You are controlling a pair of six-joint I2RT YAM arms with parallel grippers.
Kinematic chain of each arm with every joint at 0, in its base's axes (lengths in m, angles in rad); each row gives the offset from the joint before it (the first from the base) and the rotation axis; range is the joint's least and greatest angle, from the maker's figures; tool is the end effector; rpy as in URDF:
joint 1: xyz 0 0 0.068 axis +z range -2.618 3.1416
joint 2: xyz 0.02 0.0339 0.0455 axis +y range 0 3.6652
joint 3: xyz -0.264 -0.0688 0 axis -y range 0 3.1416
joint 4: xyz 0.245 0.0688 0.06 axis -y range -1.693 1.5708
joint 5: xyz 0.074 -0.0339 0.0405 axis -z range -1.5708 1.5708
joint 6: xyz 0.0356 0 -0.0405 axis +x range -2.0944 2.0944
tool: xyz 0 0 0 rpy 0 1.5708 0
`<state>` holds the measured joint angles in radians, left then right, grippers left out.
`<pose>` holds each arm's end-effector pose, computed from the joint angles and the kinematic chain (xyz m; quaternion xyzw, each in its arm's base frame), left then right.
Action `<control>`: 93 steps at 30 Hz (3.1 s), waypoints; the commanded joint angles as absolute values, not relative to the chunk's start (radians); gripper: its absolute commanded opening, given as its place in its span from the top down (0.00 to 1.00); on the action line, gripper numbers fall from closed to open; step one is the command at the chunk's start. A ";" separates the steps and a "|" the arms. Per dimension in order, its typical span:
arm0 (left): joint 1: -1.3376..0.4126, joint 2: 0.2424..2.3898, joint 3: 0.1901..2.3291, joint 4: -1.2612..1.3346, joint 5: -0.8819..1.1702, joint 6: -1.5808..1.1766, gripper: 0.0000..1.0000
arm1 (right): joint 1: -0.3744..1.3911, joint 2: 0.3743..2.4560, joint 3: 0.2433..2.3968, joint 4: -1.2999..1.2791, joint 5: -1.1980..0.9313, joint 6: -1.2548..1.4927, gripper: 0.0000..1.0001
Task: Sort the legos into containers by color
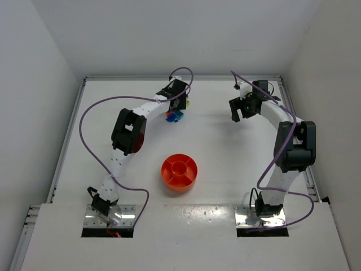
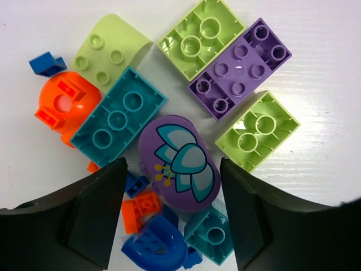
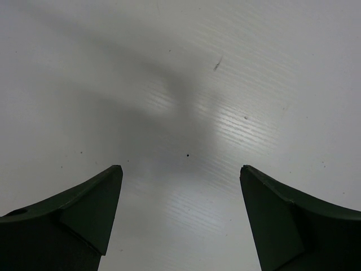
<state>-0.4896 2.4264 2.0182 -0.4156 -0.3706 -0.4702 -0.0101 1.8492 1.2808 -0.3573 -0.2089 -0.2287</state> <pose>0.4834 -0.2430 0.1658 -0.0583 0.9157 -0.0134 0.3973 0.3968 0.0034 0.1991 -0.1357 0.9340 0.0606 0.3248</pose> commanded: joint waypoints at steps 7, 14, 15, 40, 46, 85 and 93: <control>-0.474 2.450 2.065 -0.391 -0.351 -0.463 0.25 | -0.003 1.824 1.285 -0.319 -0.201 -0.239 0.14; -0.474 2.450 2.031 -0.382 -0.318 -0.445 0.40 | -0.003 1.824 1.276 -0.319 -0.201 -0.239 0.14; -0.474 2.439 2.031 -0.382 -0.307 -0.430 0.41 | -0.003 1.824 1.276 -0.310 -0.201 -0.239 0.14; -0.422 1.916 1.342 -0.092 0.015 -0.066 1.00 | 0.044 1.786 1.242 -0.224 -0.523 0.212 0.14; -0.400 1.780 1.249 -0.083 0.314 0.073 1.00 | 0.078 1.905 1.319 -0.178 -0.643 0.363 0.14; -0.419 1.770 1.305 -0.169 0.637 0.233 1.00 | 0.241 2.178 1.470 0.224 -1.164 0.828 0.23; -0.428 1.770 1.305 -0.150 0.617 0.233 1.00 | 0.259 2.198 1.450 0.270 -1.193 0.874 0.27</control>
<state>-0.4149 1.7973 1.3025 -0.1921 0.6121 0.2131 0.2497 2.1883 1.4651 0.1936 -1.1557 0.8440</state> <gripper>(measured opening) 0.569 0.731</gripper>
